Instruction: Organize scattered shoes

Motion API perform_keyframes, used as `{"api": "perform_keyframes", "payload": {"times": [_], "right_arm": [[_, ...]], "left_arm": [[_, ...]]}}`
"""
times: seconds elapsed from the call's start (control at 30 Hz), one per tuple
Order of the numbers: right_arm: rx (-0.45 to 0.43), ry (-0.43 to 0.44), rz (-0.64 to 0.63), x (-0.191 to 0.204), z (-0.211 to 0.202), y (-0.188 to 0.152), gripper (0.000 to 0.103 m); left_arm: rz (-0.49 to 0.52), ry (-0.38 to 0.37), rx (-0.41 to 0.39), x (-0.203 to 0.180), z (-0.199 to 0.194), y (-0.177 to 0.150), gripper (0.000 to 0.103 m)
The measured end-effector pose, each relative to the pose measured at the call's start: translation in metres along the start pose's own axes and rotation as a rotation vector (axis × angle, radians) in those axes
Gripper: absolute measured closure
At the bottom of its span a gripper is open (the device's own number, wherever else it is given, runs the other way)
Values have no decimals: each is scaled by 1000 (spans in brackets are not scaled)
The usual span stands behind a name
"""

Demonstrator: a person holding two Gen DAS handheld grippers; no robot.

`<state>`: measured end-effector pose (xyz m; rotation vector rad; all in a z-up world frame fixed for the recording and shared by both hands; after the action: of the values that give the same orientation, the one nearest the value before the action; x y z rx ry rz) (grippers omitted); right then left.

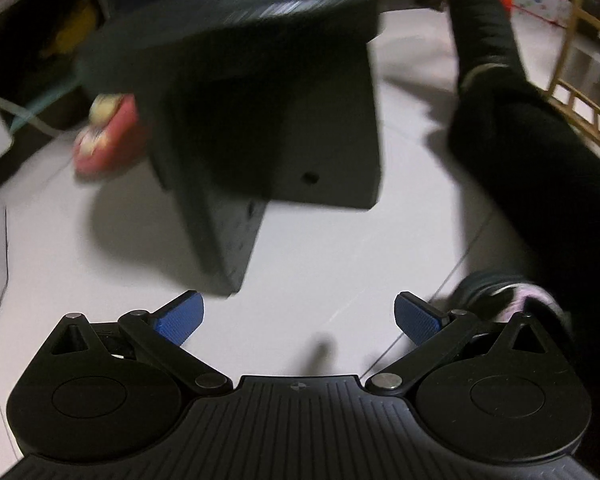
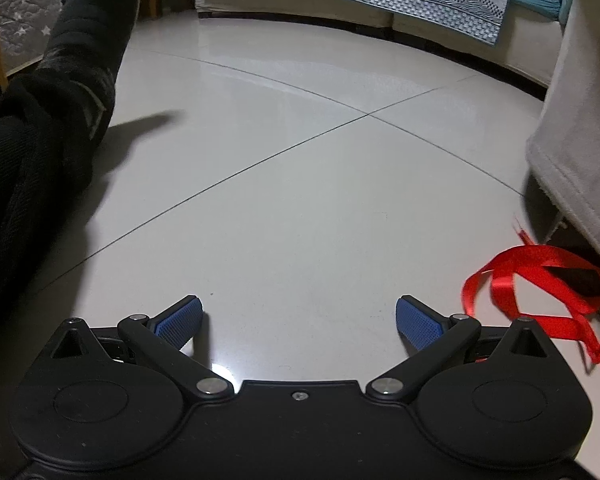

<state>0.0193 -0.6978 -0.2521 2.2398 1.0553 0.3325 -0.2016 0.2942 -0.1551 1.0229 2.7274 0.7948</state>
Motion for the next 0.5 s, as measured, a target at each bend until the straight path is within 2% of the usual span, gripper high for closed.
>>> {"api": "perform_keyframes", "payload": {"times": [0.23, 0.5], "right_arm": [[1, 8, 36, -5, -13, 12, 0], [-60, 26, 21, 2, -44, 44, 0]], "left_arm": [[69, -68, -39, -42, -16, 22, 0], [160, -130, -81, -86, -37, 48, 0]]}}
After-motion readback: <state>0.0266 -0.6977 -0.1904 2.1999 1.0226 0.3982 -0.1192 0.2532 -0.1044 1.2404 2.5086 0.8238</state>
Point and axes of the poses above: each gripper's, at about its wrist camera, not at the fingertips, and z roughly the way its jaws point, x to its left, y to its top, the point moved 10 cm from there along z, roughly the way its jaws point, and after that the axes turned 6 degrees about x, right-handed, at the moved point
